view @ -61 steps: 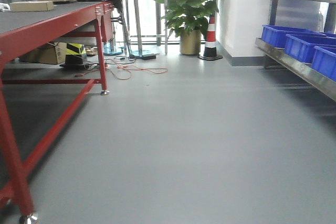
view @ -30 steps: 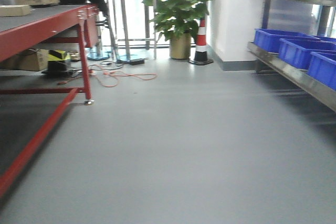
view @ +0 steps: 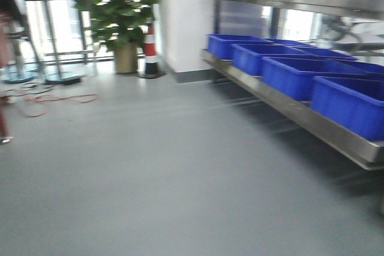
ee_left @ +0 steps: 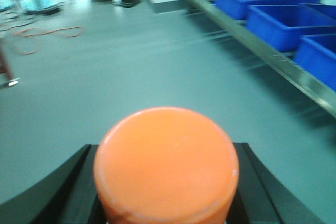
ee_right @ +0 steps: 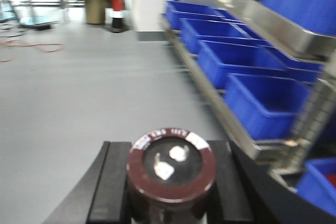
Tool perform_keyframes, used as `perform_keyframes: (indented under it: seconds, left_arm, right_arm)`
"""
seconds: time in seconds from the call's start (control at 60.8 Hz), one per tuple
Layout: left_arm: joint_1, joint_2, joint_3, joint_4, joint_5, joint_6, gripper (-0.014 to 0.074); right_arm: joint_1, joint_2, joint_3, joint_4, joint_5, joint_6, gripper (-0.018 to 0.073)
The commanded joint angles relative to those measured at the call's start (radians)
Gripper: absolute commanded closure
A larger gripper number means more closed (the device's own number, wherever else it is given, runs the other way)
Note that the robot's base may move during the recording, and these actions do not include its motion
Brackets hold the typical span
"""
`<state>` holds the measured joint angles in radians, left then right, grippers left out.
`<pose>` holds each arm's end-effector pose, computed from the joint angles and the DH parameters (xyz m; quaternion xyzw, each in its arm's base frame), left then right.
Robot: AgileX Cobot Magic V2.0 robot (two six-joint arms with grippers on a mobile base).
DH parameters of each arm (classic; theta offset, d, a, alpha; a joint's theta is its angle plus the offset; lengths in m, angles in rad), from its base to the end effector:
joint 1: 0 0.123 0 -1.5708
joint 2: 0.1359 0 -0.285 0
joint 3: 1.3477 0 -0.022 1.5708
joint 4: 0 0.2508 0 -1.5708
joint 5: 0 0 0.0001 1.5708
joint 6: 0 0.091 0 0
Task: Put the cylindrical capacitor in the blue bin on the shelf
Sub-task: 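Drive the base to the shelf of blue bins holding both objects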
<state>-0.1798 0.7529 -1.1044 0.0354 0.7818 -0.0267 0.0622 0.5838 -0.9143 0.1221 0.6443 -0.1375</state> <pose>0.1221 -0.0199 0.4400 0.0656 0.8147 -0.0420 0.5747 0.0939 0.0125 0.4125 -0.0626 0.7787 0.0356 0.6233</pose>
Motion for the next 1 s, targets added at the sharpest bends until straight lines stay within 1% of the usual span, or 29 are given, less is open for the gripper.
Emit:
perform_keyframes:
  seconds: [0.0, 0.987]
  left_arm:
    - [-0.006, -0.002, -0.006, -0.005, -0.022, -0.004, 0.0707]
    - [-0.006, -0.002, -0.006, -0.005, -0.022, -0.004, 0.0707]
  right_arm:
    - [0.001, -0.001, -0.003, -0.002, -0.024, -0.004, 0.0712]
    - [0.001, -0.001, -0.003, -0.002, -0.024, -0.004, 0.0712]
